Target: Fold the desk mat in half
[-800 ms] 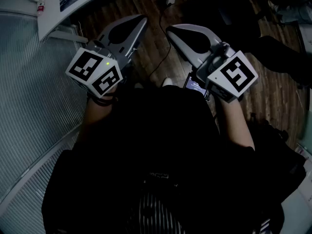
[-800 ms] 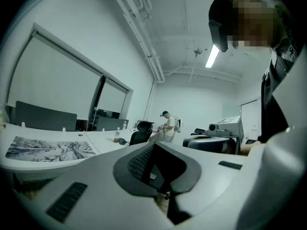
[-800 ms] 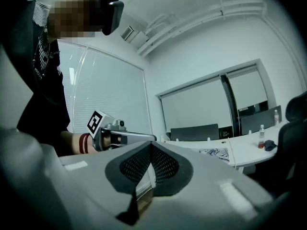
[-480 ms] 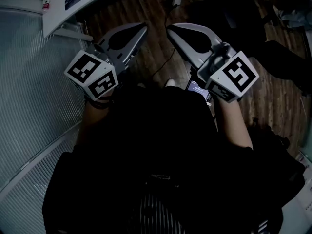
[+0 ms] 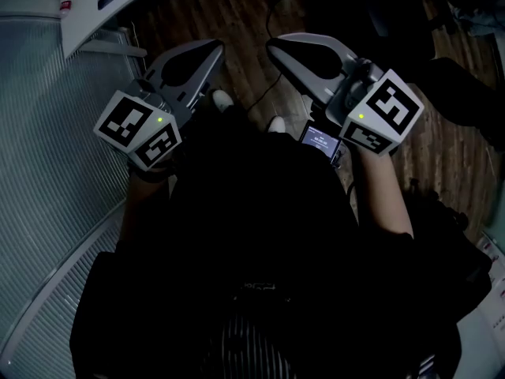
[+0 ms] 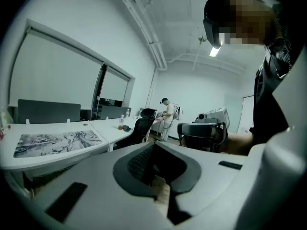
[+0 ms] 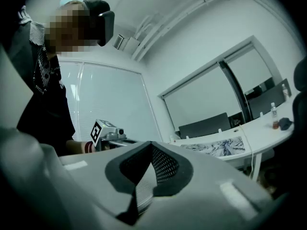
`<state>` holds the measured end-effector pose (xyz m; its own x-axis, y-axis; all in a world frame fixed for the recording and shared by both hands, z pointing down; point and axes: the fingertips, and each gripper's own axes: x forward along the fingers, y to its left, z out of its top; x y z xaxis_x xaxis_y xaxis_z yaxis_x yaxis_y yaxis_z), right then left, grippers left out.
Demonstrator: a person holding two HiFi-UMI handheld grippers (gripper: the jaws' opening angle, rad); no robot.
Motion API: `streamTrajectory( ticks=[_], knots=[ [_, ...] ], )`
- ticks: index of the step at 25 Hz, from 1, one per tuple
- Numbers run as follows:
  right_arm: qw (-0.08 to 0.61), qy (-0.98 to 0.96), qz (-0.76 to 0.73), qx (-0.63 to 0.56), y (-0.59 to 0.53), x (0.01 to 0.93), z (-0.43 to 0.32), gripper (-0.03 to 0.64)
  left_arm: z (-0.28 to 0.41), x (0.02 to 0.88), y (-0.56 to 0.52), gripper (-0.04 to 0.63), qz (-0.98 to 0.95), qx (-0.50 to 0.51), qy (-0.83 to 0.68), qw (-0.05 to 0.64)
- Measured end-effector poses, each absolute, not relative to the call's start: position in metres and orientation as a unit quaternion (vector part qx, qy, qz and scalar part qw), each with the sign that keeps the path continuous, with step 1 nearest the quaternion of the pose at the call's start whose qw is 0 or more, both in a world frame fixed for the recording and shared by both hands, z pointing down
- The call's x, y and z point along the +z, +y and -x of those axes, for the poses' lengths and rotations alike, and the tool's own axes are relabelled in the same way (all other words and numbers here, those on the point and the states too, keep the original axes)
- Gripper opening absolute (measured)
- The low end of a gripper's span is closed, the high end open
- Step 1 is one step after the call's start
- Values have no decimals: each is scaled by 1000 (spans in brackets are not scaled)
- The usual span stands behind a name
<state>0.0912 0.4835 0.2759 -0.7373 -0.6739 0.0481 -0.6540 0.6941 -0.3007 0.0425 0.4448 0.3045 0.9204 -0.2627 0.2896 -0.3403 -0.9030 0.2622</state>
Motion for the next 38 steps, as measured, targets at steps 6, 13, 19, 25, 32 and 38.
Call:
streamTrajectory(
  ticks=[6, 13, 19, 25, 32, 38],
  knots=[
    [-9, 905, 413, -105, 436, 267, -74, 5, -23, 300, 402, 6, -984, 112, -106, 90],
    [-50, 894, 438, -81, 368, 246, -35, 5, -6, 274, 326, 6, -991, 75, -84, 69],
    [-18, 884, 453, -111, 298, 243, -14, 5, 34, 275, 258, 6, -990, 62, -86, 89],
    [-39, 894, 437, -95, 248, 244, 28, 5, 83, 280, 208, 6, -987, 46, -107, 107],
    [-33, 903, 421, -83, 209, 243, 58, 5, 115, 290, 186, 6, -986, 40, -122, 106],
    [-21, 898, 431, -85, 181, 246, 42, 5, 116, 297, 175, 6, -983, 47, -138, 115]
  ],
)
